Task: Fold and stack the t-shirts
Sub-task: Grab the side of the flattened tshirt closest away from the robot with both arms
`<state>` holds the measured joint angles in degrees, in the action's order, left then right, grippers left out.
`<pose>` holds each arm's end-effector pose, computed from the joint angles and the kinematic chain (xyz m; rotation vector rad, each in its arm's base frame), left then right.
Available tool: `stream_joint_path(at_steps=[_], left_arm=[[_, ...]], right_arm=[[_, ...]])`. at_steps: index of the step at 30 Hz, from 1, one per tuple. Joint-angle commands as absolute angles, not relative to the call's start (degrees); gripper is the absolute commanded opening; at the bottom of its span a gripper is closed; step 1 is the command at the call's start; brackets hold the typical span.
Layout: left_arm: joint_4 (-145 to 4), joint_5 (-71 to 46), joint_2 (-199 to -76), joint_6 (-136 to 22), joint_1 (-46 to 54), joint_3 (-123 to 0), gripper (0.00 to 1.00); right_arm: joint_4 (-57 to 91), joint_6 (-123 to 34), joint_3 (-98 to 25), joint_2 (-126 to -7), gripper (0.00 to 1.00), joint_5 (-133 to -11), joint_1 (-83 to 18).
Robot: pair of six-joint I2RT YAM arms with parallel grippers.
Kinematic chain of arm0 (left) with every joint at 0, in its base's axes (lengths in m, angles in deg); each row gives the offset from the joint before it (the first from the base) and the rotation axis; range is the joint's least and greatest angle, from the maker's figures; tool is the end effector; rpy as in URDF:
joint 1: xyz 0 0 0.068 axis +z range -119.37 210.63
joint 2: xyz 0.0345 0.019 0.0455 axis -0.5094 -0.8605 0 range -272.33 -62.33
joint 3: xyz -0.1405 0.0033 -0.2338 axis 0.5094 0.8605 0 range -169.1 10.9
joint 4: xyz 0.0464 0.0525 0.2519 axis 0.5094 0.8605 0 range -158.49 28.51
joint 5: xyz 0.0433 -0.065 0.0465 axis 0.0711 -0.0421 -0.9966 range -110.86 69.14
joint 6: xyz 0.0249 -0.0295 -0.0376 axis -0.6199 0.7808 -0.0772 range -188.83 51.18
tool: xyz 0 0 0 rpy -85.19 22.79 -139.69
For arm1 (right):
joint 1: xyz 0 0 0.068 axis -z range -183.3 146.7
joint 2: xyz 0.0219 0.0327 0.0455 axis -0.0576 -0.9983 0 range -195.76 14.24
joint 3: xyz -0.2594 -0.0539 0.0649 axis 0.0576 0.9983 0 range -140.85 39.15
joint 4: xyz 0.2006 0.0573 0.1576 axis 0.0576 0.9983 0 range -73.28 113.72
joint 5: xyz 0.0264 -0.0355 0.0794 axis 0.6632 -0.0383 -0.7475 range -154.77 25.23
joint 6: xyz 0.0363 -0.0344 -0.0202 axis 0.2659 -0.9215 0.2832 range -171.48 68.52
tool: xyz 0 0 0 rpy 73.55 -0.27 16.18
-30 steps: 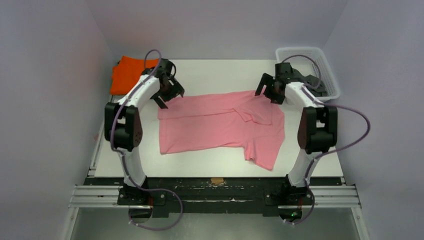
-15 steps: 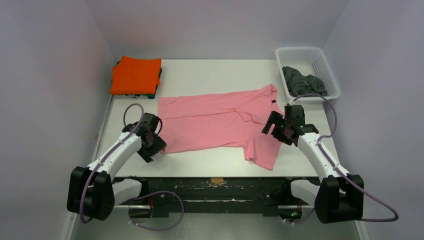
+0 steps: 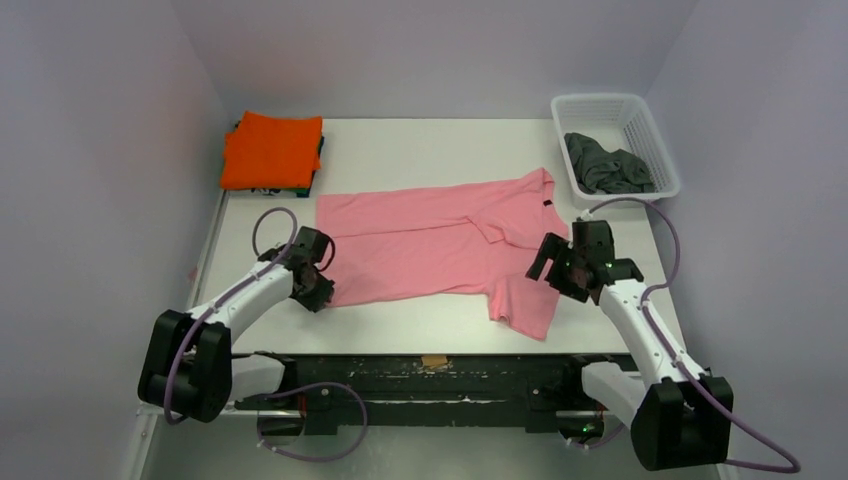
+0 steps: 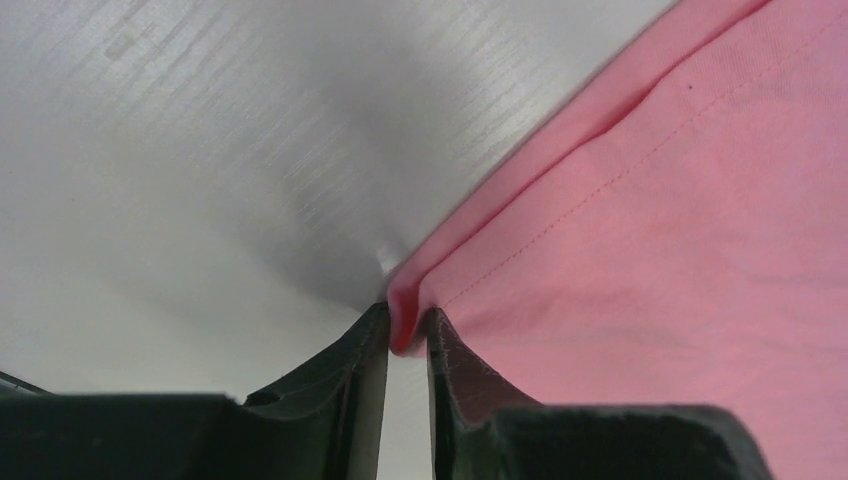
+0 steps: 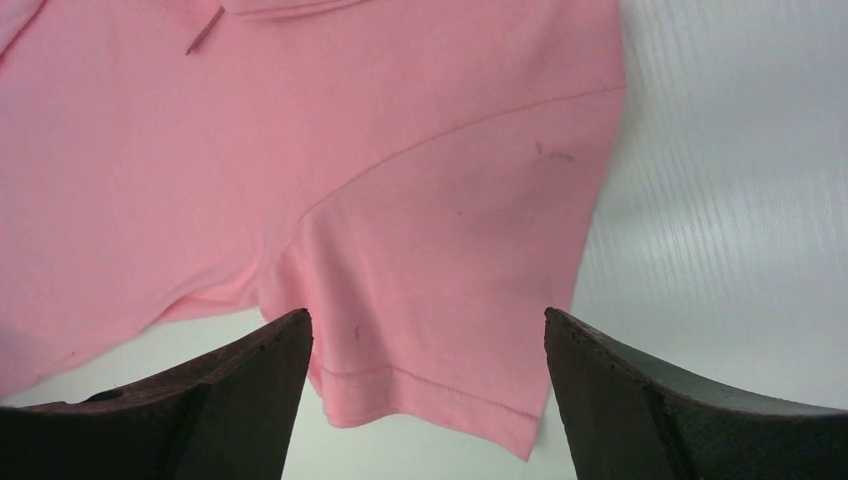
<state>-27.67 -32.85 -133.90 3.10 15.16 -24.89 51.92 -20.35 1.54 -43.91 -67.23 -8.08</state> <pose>0.1906 -0.0450 0.1636 -1.3690 2.4759 -0.0150 0.1920 0.0175 0.2173 0.5693 2.5060 0.2966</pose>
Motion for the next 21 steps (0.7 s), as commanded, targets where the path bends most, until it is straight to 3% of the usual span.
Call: stream_joint_path(at_steps=[1, 3, 10, 21], left_arm=[[-28.08, -34.37, -133.99, 6.41, 12.63, -25.05, 0.13], [-27.56, -35.39, -133.96, 6.88, 12.30, -25.18, 0.00], [-26.34, -36.24, -133.95, 5.31, 12.26, -27.70, 0.00], [-22.78, -36.99, -131.02, 5.03, 12.31, -29.03, 0.00]], right_arm=[[56.87, -19.00, 1.94, -41.17, 0.84, -66.45, -8.20], [58.46, -18.77, 2.26, -40.44, 0.84, -66.53, -8.22], [62.59, -14.45, 5.03, -41.21, 0.80, -65.99, -13.65], [61.48, -9.20, 7.70, -46.59, 0.59, -62.52, -23.69]])
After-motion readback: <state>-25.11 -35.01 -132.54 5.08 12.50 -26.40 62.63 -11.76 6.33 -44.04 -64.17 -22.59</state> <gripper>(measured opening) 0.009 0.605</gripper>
